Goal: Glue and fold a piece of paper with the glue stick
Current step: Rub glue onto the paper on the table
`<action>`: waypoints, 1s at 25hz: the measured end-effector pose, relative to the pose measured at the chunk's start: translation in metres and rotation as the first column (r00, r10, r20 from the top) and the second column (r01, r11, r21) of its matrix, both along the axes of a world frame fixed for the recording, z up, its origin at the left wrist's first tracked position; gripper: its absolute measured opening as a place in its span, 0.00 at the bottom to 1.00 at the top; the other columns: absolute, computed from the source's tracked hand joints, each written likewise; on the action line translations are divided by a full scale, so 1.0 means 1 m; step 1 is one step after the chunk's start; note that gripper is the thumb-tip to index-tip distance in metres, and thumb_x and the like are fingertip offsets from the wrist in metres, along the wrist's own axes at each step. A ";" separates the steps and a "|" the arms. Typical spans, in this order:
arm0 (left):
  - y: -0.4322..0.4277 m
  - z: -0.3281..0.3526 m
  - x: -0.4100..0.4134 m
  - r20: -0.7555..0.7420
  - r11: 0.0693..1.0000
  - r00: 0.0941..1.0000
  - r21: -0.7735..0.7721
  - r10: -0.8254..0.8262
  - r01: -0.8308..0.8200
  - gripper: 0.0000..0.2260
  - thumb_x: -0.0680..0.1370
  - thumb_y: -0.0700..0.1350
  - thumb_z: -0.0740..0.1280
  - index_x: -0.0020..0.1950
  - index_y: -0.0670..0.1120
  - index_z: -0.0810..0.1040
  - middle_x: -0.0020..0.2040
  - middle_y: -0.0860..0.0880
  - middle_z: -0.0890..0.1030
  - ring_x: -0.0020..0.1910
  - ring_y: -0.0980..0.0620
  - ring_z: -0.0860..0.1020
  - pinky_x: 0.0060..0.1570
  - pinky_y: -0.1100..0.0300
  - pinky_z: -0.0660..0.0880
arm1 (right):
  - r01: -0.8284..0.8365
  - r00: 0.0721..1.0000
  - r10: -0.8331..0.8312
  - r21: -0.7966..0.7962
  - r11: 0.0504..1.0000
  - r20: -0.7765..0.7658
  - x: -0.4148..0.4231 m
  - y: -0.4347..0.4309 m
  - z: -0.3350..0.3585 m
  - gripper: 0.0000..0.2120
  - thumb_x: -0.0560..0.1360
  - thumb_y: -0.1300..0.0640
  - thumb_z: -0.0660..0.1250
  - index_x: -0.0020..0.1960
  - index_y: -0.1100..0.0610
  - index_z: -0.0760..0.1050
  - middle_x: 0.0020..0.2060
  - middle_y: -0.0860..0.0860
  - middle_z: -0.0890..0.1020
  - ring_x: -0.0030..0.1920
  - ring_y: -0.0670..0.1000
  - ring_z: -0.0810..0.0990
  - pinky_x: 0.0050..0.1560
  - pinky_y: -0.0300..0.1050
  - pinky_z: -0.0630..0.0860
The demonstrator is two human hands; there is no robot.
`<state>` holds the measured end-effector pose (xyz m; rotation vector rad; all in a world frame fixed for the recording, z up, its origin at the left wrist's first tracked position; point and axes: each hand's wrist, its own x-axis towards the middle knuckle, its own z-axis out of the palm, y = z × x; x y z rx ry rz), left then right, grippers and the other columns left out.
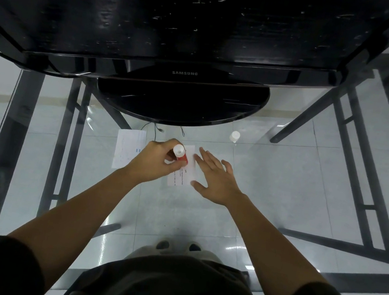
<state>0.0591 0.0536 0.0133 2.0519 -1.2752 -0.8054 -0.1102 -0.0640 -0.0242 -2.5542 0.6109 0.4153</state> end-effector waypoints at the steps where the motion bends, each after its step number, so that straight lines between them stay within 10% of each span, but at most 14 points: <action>1: -0.001 0.001 -0.001 -0.015 0.999 0.999 0.011 -0.049 0.049 0.12 0.73 0.51 0.70 0.53 0.50 0.74 0.50 0.49 0.82 0.46 0.54 0.80 0.44 0.65 0.77 | 0.009 1.000 -0.009 0.006 1.000 -0.002 0.000 -0.001 0.000 0.34 0.77 0.41 0.58 0.76 0.50 0.46 0.77 0.48 0.45 0.76 0.50 0.45 0.73 0.57 0.44; 25: -0.008 0.012 -0.005 -0.023 0.988 0.991 0.075 -0.134 0.135 0.12 0.72 0.49 0.71 0.52 0.51 0.74 0.48 0.50 0.82 0.46 0.51 0.81 0.44 0.62 0.76 | 0.032 1.000 -0.032 0.032 0.999 -0.001 0.001 -0.001 -0.001 0.34 0.77 0.40 0.57 0.76 0.51 0.46 0.77 0.48 0.46 0.76 0.49 0.45 0.73 0.56 0.43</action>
